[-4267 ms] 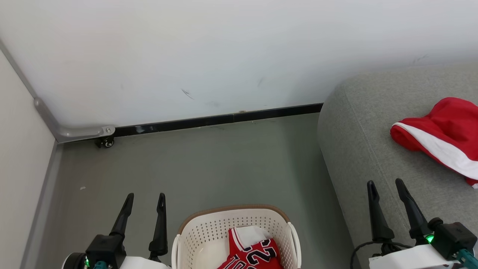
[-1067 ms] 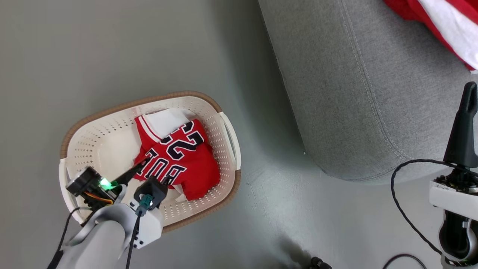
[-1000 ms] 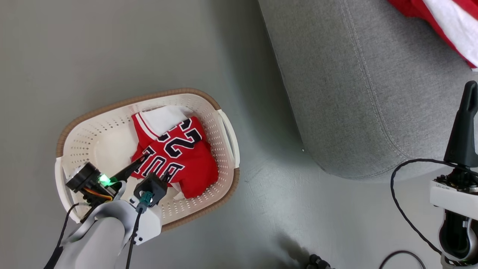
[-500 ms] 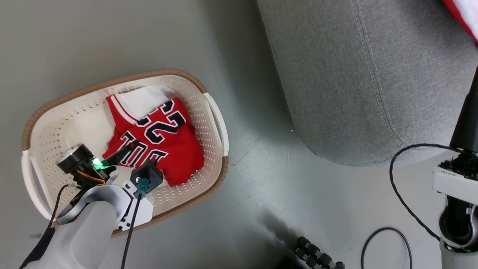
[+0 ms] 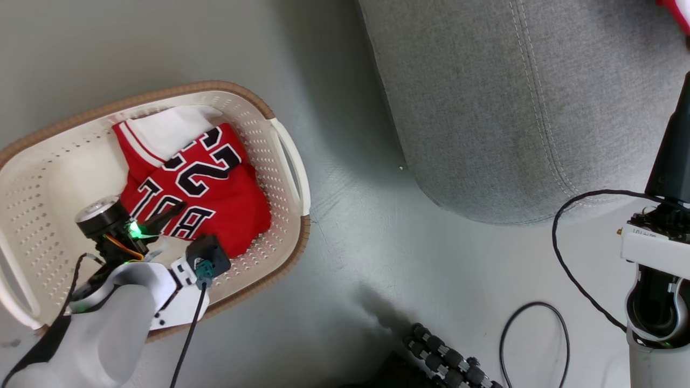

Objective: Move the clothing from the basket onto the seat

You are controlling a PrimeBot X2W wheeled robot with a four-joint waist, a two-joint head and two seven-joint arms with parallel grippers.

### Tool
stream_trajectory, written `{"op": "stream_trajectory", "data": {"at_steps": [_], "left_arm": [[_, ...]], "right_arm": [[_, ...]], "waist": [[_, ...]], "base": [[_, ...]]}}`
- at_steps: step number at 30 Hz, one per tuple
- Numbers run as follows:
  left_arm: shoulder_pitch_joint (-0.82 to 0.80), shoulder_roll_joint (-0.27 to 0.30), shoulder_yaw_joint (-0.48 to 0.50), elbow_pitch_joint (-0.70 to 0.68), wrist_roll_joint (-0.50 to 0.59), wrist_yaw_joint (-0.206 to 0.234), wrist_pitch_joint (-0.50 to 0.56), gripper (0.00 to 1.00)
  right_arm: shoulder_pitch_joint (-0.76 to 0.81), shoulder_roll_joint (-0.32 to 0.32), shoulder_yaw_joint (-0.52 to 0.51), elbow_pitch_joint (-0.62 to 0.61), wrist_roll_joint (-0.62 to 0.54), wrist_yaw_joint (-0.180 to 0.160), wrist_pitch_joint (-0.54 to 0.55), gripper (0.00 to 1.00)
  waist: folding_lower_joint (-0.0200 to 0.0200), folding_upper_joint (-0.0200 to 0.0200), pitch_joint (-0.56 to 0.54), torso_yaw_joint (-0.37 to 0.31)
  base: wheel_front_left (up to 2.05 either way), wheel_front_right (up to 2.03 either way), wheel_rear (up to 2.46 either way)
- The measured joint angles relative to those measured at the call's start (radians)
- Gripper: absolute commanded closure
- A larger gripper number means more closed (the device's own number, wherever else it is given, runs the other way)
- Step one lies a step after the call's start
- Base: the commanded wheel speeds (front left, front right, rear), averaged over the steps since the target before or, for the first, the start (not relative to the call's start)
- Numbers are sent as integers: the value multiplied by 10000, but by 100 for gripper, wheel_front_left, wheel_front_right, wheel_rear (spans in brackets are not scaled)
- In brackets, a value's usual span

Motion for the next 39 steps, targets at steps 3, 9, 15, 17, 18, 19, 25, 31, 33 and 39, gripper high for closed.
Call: {"op": "stream_trajectory", "data": {"at_steps": [3,9,15,17,18,19,25,31,33,39], "left_arm": [[-120,176,-128,146,199,-2,94,0],[-400,215,-527,209,746,25,167,0],[-581,253,-548,384,825,196,314,0],[-610,234,-431,439,805,391,385,35],[-609,230,-374,487,784,437,408,58],[-607,224,-324,539,742,493,437,74],[-607,79,-224,723,598,729,441,100],[-604,-199,199,523,92,1156,-54,100],[-600,-270,499,376,-236,1384,-265,100],[-532,-278,863,236,-698,1695,-648,100]], "right_arm": [[-31,0,10,31,61,0,0,0],[-278,2,56,102,245,0,0,0],[-392,2,63,182,257,0,0,0],[-393,2,58,238,259,0,0,0],[-396,2,58,259,259,0,0,0],[-400,2,63,276,261,0,0,0],[-667,2,56,366,272,0,0,0],[-805,4,6,412,272,0,0,0],[-818,4,-23,424,272,0,0,0],[-857,2,-100,477,238,0,0,0]], "waist": [[0,0,118,-117],[0,0,309,-309],[0,0,417,-403],[0,-1,447,-422],[0,0,457,-430],[0,0,465,-438],[0,0,379,-430],[0,0,236,-311],[0,0,173,-251],[0,-1,-58,-44]], "base": [[0,0,0],[0,0,0],[0,0,0],[0,0,0],[0,0,0],[0,0,0],[0,0,0],[0,0,0],[0,0,0],[0,0,0]]}}
